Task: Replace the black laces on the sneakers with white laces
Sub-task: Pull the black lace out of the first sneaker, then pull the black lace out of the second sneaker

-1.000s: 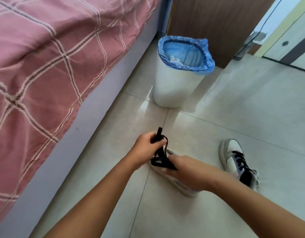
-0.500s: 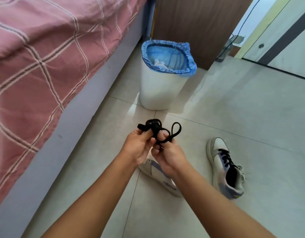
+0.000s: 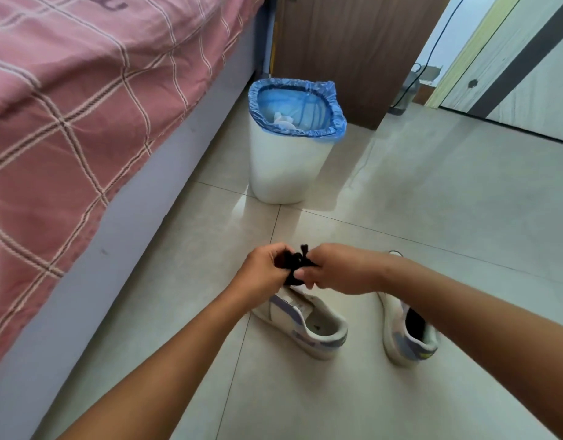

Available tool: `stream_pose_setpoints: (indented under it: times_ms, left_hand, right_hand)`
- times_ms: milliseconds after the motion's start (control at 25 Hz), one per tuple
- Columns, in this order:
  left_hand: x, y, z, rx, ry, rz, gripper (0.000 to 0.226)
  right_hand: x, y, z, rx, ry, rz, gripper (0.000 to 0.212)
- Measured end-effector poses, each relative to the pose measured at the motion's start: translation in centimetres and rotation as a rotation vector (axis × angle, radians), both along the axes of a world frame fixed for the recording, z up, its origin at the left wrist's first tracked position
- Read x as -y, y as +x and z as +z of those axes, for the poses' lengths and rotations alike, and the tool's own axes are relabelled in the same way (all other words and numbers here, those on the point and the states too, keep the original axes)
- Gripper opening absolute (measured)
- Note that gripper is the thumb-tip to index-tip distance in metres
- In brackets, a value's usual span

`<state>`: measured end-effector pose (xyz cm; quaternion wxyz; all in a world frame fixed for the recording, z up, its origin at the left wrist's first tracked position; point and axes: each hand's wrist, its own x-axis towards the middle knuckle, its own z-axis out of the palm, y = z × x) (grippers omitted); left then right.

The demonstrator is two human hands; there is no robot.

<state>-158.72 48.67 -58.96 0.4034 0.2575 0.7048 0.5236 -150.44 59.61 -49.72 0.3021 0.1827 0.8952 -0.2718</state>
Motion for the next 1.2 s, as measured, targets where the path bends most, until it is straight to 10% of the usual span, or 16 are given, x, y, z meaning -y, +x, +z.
stream_pose_setpoints:
  times_ms: [160,280,480,640,760,1040,1200]
  left_hand:
    - [-0.7,-0.2,2.2,0.184,0.104,0.034,0.016]
    - [-2.3,0.3,2.9,0.193,0.151,0.054,0.021]
    - [-6.8,0.2,2.1,-0.662,-0.007,0.259,0.022]
    - [-9.6,-2.3,2.4,-1.045,-0.142,0.310,0.027]
    - [-12.3,-4.1,4.3,-1.285,-0.253,0.046,0.042]
    - [-9.2,-2.4,1.8,-0.849,-0.353,-0.299,0.026]
    - [-4.2,3.1,-5.2,-0.869,-0.576,-0.694,0.036]
  right_hand:
    - [-1.1,0.3,-3.0,-0.374,0.165,-0.106,0.021]
    - [-1.5,-0.9,-6.3,-0.704,-0.211,-0.494,0.018]
    - [-4.0,-3.9,-4.3,-0.680,-1.241,-1.244,0.040]
    - [-7.5,-4.6,-3.1,-0.498,-1.440,-1.103,0.031]
    - [-9.6,-7.9,-2.4,-0.548,-1.280,-1.175,0.034]
    - [-17.0,-16.2,0.5,-1.149,-0.138,-0.837,0.009]
    - [-18.2,-17.8,-0.5,-0.573,0.225,-0.319,0.042]
